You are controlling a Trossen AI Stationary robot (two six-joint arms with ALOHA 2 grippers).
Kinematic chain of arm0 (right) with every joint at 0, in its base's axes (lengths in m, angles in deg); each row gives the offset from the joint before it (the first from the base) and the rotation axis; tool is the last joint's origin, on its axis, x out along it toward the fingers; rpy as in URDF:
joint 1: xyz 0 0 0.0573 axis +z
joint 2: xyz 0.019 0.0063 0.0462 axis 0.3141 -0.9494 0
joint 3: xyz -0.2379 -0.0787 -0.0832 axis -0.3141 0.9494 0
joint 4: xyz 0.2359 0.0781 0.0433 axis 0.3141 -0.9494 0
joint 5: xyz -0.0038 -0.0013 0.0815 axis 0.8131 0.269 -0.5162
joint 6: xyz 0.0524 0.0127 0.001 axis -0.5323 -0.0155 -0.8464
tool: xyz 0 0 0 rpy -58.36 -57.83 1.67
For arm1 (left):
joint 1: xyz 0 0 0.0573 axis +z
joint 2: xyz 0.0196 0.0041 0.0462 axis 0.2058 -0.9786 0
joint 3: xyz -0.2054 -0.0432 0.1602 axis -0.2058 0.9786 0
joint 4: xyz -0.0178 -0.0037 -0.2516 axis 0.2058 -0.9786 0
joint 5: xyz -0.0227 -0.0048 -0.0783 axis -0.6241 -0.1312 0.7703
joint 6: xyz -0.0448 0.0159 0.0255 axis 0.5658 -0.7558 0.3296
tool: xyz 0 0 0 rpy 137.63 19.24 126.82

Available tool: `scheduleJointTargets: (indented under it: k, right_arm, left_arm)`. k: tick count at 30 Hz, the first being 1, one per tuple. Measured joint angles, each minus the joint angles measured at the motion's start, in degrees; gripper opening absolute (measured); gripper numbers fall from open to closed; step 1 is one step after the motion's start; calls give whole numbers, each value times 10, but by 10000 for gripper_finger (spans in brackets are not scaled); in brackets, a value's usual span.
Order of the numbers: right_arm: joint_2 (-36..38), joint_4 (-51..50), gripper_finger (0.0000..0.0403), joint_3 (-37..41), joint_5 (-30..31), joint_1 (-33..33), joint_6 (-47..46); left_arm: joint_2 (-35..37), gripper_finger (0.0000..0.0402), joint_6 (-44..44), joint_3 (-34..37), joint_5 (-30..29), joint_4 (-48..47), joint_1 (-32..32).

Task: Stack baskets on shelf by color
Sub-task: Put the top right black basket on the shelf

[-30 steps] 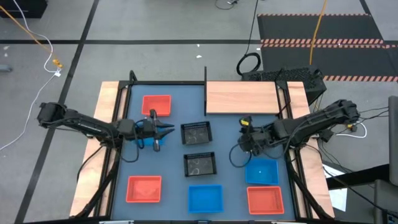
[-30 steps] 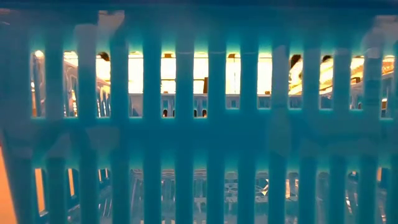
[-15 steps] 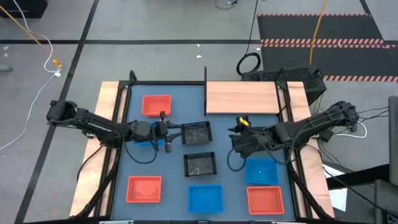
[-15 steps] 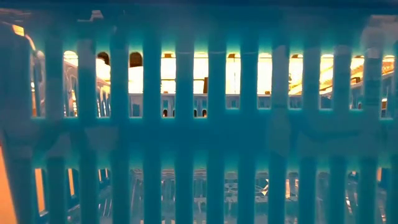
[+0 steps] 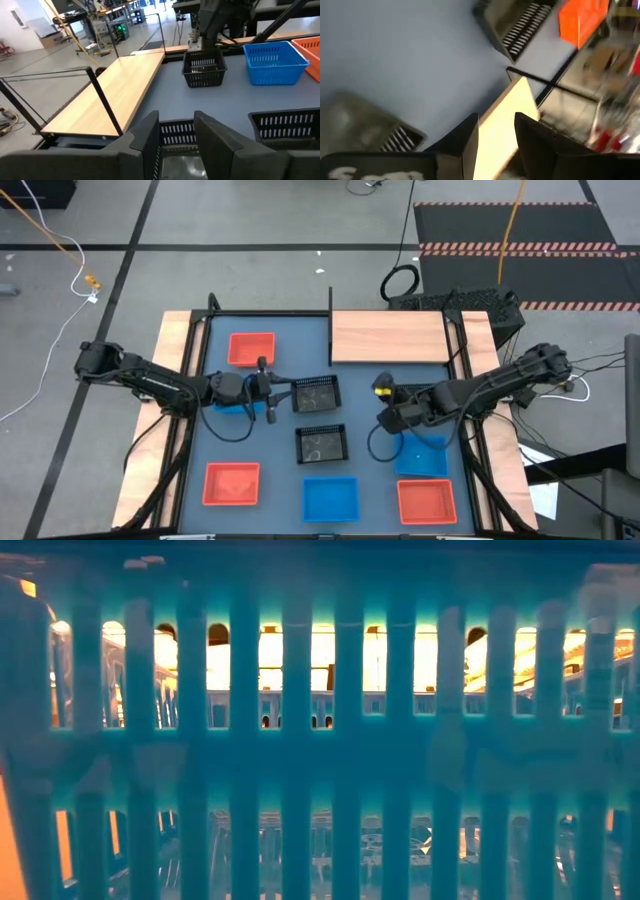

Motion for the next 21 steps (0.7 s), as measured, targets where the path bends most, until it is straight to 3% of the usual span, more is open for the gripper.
scheduleJointTargets:
  k: [2, 9, 21]
  right_arm:
    - [-4, 1, 123, 0, 2, 0, 41]
    - [-3, -2, 123, 0, -1, -13, 59]
    - [-2, -1, 123, 37, -4, -42, 23]
  left_arm:
    - [0, 127, 0, 0, 0, 0, 1]
    - [0, 127, 2, 0, 0, -26, 1]
    - [0, 127, 11, 0, 0, -40, 1]
